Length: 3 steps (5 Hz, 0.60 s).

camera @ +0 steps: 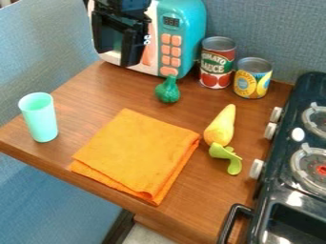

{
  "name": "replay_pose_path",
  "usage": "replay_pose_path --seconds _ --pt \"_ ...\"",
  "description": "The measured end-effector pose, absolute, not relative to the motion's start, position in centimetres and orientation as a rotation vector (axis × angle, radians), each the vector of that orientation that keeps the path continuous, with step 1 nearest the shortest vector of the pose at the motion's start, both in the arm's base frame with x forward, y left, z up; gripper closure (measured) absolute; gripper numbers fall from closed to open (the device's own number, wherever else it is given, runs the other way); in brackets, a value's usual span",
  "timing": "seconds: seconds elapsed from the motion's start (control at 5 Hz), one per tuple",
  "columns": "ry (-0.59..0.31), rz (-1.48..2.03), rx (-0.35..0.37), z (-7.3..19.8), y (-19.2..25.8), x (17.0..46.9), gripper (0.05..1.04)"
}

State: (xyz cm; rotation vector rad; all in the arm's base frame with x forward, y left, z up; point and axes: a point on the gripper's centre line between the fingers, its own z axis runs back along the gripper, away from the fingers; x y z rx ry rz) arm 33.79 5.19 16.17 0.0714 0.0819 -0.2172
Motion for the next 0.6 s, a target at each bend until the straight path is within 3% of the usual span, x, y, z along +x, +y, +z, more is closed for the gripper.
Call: replay_pose_path --seconds 0.2,0.6 --pt "0.117 -0.212 0.042 14.74 3.77 34.01 0.083" --pt "0.119 -0.22 0.039 14.61 3.35 34.02 0.083"
